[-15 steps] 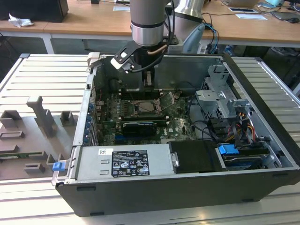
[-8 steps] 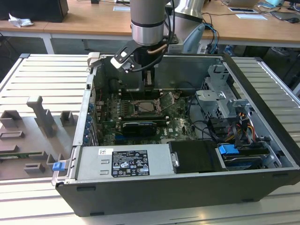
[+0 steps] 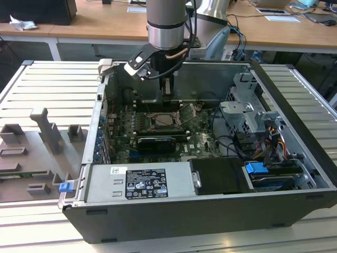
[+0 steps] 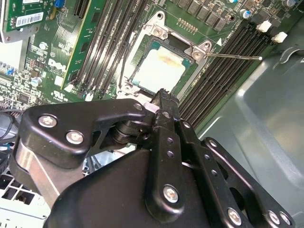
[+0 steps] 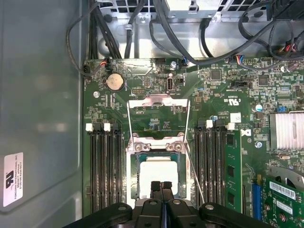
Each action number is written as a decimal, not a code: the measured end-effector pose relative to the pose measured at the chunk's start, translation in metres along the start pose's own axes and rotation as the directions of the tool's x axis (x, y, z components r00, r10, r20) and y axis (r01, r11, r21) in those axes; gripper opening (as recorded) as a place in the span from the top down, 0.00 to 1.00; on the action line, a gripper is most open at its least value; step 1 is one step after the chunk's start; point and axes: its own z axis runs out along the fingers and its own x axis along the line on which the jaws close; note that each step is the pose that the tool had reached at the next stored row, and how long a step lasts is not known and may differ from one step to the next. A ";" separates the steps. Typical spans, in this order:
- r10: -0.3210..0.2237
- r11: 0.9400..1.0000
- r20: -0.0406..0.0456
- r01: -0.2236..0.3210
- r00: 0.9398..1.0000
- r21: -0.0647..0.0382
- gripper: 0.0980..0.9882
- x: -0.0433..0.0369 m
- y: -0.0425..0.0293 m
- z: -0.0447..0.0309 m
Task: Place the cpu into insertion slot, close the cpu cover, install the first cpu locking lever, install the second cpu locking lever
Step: 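Close the cpu cover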
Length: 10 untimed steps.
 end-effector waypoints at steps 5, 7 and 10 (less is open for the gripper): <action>0.000 1.000 0.000 0.000 1.000 0.000 0.99 0.0000 0.0002 -0.0025; 0.000 1.000 0.001 0.000 1.000 0.000 0.99 0.0001 0.0004 -0.0044; 0.000 1.000 0.002 0.000 1.000 0.000 0.99 0.0001 0.0010 -0.0076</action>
